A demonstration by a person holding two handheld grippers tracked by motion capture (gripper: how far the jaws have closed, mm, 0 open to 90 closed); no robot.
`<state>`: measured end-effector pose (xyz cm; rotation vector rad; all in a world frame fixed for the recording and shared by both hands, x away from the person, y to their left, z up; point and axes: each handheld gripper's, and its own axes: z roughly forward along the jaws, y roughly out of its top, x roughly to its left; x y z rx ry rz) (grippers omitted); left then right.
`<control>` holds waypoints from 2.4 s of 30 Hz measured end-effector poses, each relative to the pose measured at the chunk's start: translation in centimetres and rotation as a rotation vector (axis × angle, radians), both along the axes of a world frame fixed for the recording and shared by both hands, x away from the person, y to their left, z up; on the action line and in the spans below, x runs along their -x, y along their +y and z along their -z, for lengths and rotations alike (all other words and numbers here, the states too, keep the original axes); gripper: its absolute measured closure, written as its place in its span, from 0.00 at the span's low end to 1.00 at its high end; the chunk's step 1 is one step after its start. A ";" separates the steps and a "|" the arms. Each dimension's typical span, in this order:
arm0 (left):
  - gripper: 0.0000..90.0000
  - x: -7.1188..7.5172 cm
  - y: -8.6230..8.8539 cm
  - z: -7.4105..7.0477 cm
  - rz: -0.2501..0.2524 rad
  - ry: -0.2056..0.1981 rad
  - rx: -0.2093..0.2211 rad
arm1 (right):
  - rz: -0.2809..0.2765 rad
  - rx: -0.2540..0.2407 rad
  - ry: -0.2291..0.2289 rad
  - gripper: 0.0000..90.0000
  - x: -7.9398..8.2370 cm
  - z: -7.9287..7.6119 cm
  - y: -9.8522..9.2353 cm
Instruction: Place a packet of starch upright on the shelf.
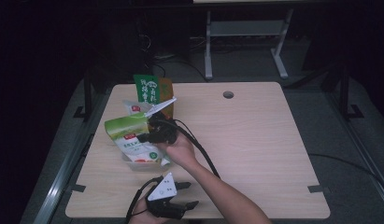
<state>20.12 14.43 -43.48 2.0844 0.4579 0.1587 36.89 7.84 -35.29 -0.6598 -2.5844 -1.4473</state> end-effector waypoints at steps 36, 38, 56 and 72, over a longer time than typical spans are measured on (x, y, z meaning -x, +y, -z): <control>0.40 -0.3 -0.4 0.2 -0.017 -0.006 -0.012 | -0.013 0.094 -0.049 0.93 0.7 1.0 -4.1; 0.39 -0.3 -0.4 0.2 -0.020 -0.007 -0.010 | -0.012 0.084 -0.050 0.89 0.7 0.9 -4.3; 0.33 -1.2 -0.3 0.3 -0.057 -0.019 -0.034 | 0.006 0.051 -0.025 0.57 0.3 0.6 -9.3; 0.32 -1.6 -0.1 0.1 -0.078 -0.006 -0.007 | 0.121 0.079 0.025 0.48 -0.5 2.1 -15.4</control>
